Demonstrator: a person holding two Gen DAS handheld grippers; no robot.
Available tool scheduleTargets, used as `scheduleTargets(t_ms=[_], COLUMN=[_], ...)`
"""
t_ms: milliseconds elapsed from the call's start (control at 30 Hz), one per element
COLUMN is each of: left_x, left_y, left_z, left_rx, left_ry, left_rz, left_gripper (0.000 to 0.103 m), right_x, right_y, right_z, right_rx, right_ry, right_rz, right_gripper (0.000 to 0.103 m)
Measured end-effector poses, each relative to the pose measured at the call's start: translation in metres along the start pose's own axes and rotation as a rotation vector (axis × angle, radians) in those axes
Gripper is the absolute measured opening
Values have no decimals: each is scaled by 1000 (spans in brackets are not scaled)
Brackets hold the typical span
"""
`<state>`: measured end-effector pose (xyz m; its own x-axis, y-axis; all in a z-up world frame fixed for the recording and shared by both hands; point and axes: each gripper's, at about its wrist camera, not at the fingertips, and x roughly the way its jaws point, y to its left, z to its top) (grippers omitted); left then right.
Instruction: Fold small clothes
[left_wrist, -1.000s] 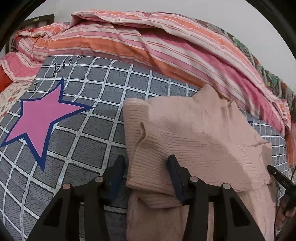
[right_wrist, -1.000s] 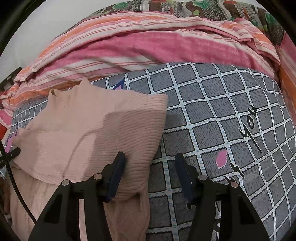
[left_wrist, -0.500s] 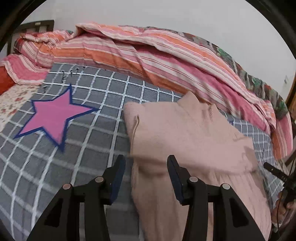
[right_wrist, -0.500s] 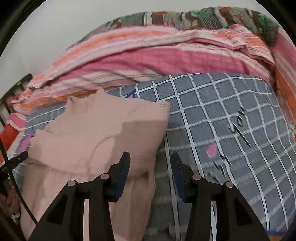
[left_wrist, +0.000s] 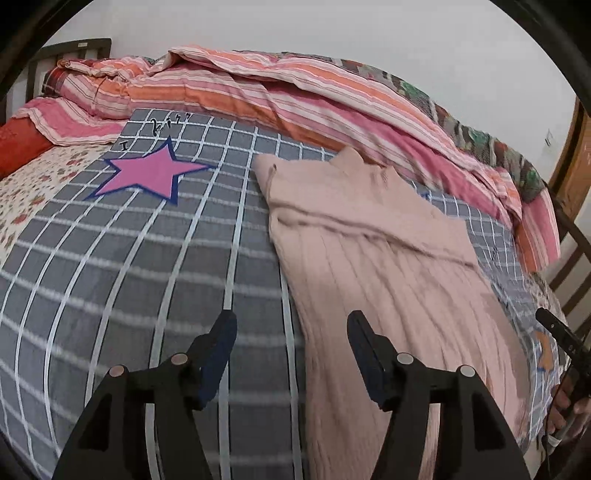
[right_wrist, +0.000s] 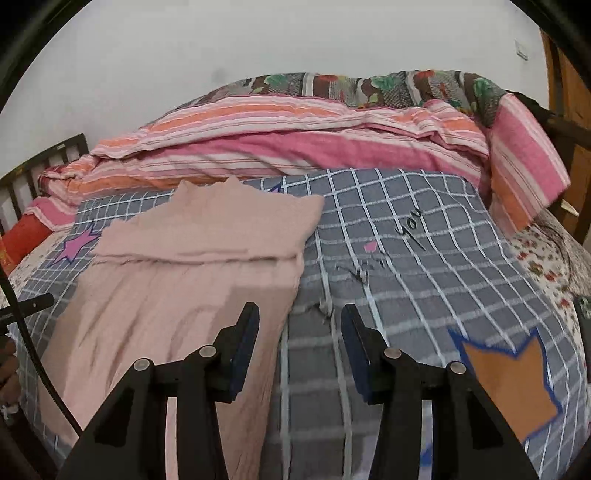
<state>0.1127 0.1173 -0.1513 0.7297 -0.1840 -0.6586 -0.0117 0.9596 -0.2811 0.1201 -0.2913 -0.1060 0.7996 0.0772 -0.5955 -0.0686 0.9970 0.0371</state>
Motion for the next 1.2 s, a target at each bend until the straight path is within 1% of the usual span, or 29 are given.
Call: scheduleTargets(t_ms=[100, 167, 200, 267, 433, 500, 567, 667, 700, 733, 833, 933, 1000, 1033, 1067, 1100, 1133, 1167, 1200], left_x=[-11, -17, -22, -33, -46, -46, -45, -46, -46, -45, -40, -37, -34, -33, -31, -29, -28, -28, -31], left_y=[-4, -5, -4, -4, -8, -10, -12, -18, -18, -17, -16, -17, -19, -20, -21, -22, -23, -25, -24], left_z=[-17, -20, -22, -26, -40, -48, -54, -64, -68, -73, -83, -90, -93, -93, -93, -92, -92, -91, -89], left_rx=[0, 6, 5, -1, 22, 30, 46, 84, 82, 71, 57, 57, 35, 23, 13, 5, 5, 8, 5], left_ry=[3, 17, 15, -8, -7, 10, 27, 28, 33, 45, 78, 84, 88, 90, 89, 84, 79, 74, 57], left_rz=[-11, -11, -11, -25, -16, -12, -9, 5, 3, -14, -47, -52, -73, -78, -76, -68, -67, -73, -78], left_gripper=[60, 60, 60, 60, 60, 60, 60, 60, 60, 60, 59, 52, 47, 44, 36, 27, 20, 9, 9], right_x=[-9, -10, -12, -19, -37, -41, -42, -42, -41, -39, -36, -30, -28, -27, -26, -24, -23, -22, -25], right_y=[5, 6, 6, 3, 2, 4, 9, 17, 18, 19, 20, 17, 17, 18, 20, 21, 22, 22, 21], right_z=[-19, -30, -36, -46, -70, -80, -85, -91, -91, -92, -94, -99, -102, -102, -103, -103, -103, -103, -102], right_rx=[-7, -14, -14, 5, 46, 60, 50, 19, 13, 12, 27, 52, 68, 69, 68, 67, 66, 63, 57], right_ry=[32, 68, 92, 109, 114, 117, 126, 120, 119, 121, 126, 137, 141, 139, 136, 139, 143, 143, 127], right_rz=[18, 38, 50, 69, 105, 127, 148, 147, 144, 141, 134, 138, 146, 148, 152, 164, 173, 193, 194], right_gripper=[46, 46, 46, 46, 46, 46, 44, 42, 40, 38, 37, 35, 35, 30, 25, 14, 6, 6, 5])
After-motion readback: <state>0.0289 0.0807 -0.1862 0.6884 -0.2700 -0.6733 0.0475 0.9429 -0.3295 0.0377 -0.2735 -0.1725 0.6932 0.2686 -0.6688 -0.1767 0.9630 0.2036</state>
